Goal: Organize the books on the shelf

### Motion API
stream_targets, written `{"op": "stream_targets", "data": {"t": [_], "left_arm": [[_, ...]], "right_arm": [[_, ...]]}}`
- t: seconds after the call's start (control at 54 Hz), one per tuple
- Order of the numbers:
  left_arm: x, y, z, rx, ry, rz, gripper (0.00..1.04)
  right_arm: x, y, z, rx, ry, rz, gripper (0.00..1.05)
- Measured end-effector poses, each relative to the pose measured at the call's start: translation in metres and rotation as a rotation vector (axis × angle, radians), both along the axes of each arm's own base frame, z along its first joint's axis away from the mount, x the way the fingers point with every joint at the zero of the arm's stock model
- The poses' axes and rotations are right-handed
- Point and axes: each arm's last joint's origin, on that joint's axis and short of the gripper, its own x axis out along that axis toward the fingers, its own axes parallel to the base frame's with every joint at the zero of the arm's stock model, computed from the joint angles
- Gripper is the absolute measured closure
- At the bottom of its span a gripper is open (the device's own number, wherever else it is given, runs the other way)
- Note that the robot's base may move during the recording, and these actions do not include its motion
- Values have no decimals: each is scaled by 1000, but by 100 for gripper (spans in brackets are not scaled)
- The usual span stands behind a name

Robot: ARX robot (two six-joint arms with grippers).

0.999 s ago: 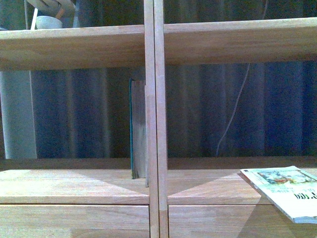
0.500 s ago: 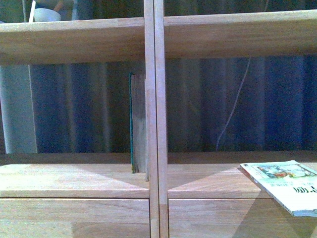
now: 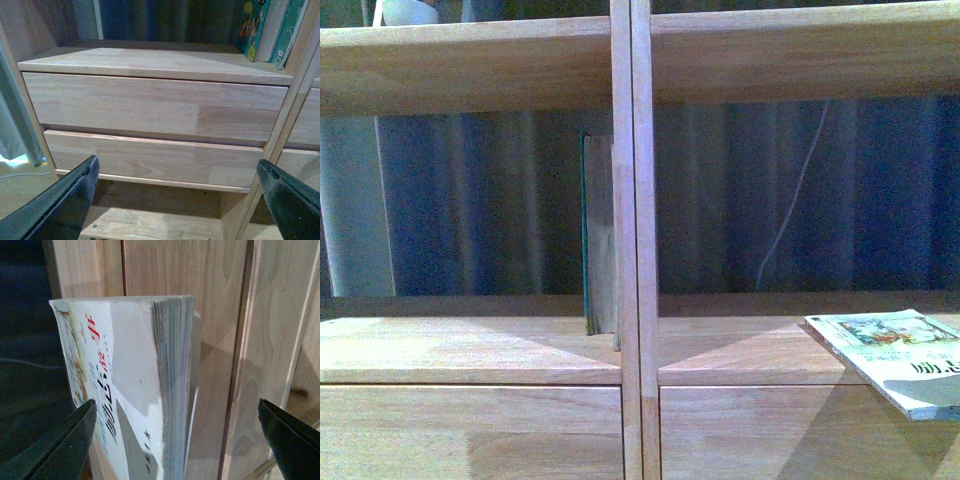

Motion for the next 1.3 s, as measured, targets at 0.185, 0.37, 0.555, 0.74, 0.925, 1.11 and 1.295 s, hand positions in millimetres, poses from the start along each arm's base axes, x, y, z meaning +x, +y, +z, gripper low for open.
{"op": "stream_targets", "data": {"t": [0.185,0.37,0.555,0.74,0.925,1.11,1.295], "left_arm": [[0,0,0,0,0,0,7],[0,0,0,0,0,0,7],[0,0,0,0,0,0,7],[0,0,0,0,0,0,7],[0,0,0,0,0,0,7],[0,0,0,0,0,0,7],[0,0,0,0,0,0,7]], "right_arm": [[13,-5,3,30,-4,-28,7],[25,-6,7,54,-14,-43,7],[37,-5,10,63,-22,-52,7],[39,-1,11,55,-15,-57,7],[38,1,10,48,-7,-62,24],[33,1,10,45,-7,-65,49],[27,3,17,35,-22,-63,78]]}}
